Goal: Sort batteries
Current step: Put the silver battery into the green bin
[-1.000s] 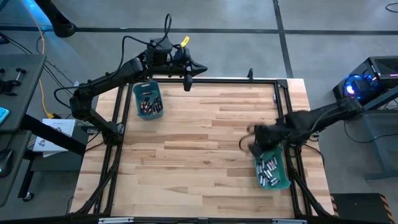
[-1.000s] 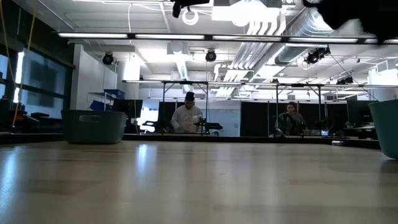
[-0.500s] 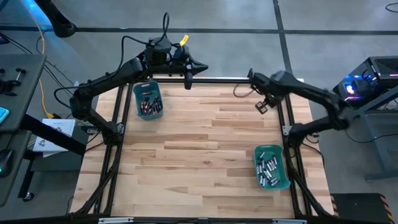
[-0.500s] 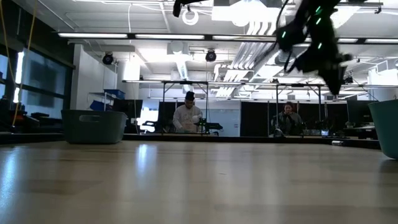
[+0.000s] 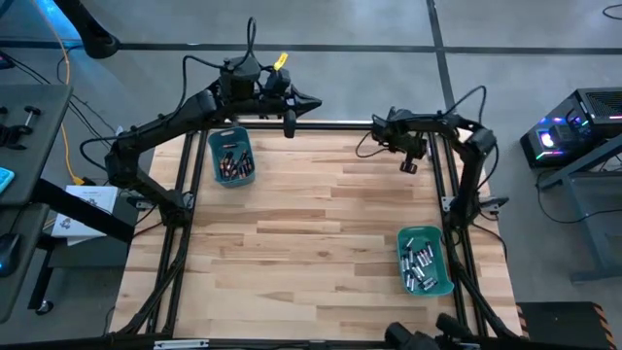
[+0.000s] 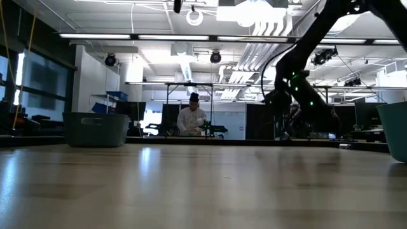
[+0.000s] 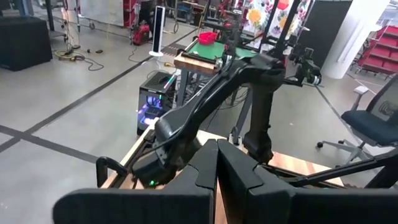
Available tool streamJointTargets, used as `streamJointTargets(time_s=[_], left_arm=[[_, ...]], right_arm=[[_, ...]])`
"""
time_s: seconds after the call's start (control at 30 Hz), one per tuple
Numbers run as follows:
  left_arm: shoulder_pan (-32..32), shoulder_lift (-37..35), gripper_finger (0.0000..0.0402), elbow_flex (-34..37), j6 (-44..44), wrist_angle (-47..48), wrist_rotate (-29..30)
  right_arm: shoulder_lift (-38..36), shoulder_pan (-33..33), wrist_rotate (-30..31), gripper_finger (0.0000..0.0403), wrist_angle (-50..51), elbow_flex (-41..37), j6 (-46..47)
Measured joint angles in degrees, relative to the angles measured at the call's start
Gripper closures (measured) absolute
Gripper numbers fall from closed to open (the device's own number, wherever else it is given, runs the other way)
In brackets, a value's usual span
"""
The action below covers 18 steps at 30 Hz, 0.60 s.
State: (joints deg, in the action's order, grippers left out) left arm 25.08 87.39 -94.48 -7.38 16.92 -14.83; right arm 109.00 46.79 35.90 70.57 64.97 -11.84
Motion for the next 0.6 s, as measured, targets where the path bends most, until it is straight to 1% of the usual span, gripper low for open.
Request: streamJointTargets(time_s=[0.17,0.37,0.47,0.6], left_arm=[[0.0,-0.52,0.0401,0.0,0.0,-0.06,0.0],[0.0,-0.52,0.0401,0.0,0.02,0.2,0.03],[-0.02,-0.52,0.0401,0.0,0.02,0.64,0.03],[-0.02,-0.52,0.0402,0.0,0.02,1.26,0.03]], right_arm=[[3.55,1.83,0.72,0.0403,-1.17,0.0,-2.71],[4.17,5.65,1.18,0.0403,-1.3,-1.2,-4.1],[4.21,5.9,0.33,0.0403,-3.11,-1.35,-5.18],[4.21,5.18,-3.04,0.0403,-4.02,-1.22,-4.93]])
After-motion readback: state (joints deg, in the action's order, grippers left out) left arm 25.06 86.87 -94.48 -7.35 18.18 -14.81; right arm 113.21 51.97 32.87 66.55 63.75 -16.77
